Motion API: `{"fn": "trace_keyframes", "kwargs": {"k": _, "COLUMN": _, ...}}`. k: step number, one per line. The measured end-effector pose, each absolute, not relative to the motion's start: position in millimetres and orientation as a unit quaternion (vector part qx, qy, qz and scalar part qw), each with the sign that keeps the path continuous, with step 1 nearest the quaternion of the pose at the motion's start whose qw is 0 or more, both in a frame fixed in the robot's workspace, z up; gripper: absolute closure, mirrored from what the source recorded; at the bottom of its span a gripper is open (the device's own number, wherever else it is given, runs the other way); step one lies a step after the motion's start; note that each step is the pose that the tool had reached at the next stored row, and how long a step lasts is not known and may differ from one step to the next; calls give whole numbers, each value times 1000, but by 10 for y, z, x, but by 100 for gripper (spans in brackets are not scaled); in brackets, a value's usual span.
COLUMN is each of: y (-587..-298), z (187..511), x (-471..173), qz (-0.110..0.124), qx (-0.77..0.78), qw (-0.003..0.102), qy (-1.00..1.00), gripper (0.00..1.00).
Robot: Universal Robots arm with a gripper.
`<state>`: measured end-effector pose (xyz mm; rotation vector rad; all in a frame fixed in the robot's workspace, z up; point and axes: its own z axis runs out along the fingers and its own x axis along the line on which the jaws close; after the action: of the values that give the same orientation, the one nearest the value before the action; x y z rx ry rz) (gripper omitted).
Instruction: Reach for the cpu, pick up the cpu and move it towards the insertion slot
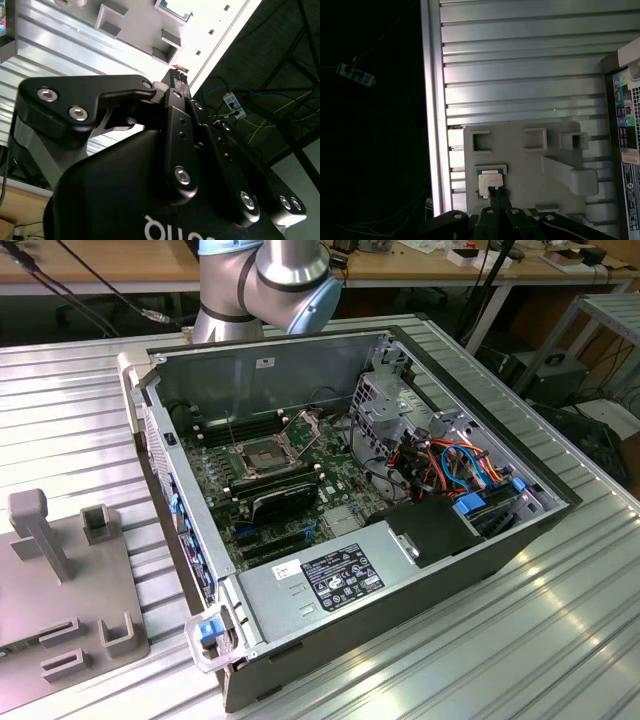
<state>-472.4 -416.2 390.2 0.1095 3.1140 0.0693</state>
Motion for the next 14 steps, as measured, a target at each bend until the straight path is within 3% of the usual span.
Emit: {"fn": "trace_keyframes", "kwargs": {"k": 14, "y": -4165, "z": 3901, "x": -4812, "qz": 22, "qx": 35, "qw": 12, "qy": 999, "gripper": 89}}
